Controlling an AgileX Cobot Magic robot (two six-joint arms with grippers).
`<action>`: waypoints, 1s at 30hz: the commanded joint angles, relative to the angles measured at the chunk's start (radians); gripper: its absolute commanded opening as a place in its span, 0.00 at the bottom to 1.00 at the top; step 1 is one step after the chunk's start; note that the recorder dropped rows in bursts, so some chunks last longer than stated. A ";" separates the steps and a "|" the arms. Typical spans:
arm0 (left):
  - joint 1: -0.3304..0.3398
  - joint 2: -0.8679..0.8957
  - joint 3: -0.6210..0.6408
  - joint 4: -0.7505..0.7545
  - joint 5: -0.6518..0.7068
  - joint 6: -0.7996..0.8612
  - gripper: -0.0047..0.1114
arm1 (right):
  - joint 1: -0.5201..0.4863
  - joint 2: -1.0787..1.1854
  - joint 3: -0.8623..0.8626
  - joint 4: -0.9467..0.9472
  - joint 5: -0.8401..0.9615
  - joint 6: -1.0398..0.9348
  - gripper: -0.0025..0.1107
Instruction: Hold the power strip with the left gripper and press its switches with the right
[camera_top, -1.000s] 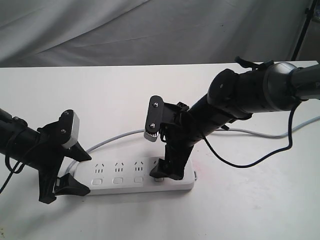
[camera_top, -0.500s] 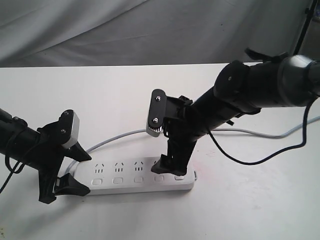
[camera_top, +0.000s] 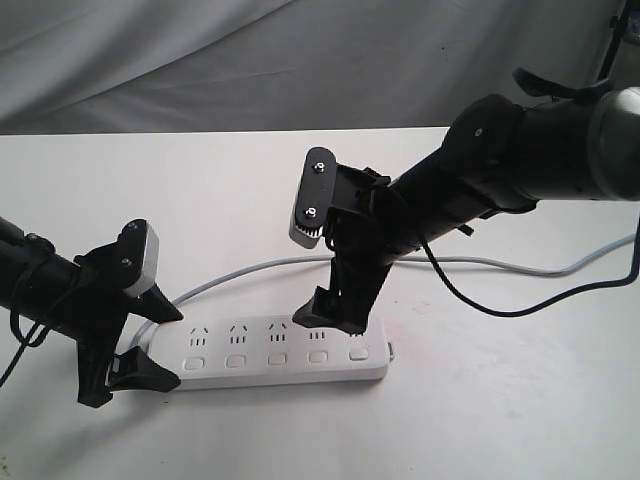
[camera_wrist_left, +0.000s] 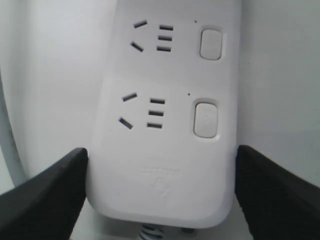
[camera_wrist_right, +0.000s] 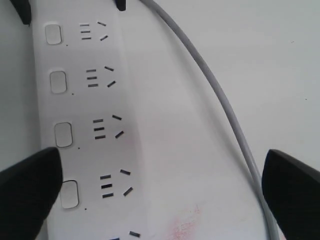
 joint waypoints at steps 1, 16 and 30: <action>-0.002 -0.003 -0.002 -0.004 0.000 -0.002 0.45 | 0.000 -0.007 0.006 0.010 0.009 0.006 0.95; -0.002 -0.003 -0.002 -0.004 0.000 -0.002 0.45 | -0.056 -0.007 0.007 -0.044 0.078 0.039 0.95; -0.002 -0.003 -0.002 -0.004 0.000 -0.002 0.45 | -0.118 -0.007 0.019 -0.044 0.115 0.025 0.95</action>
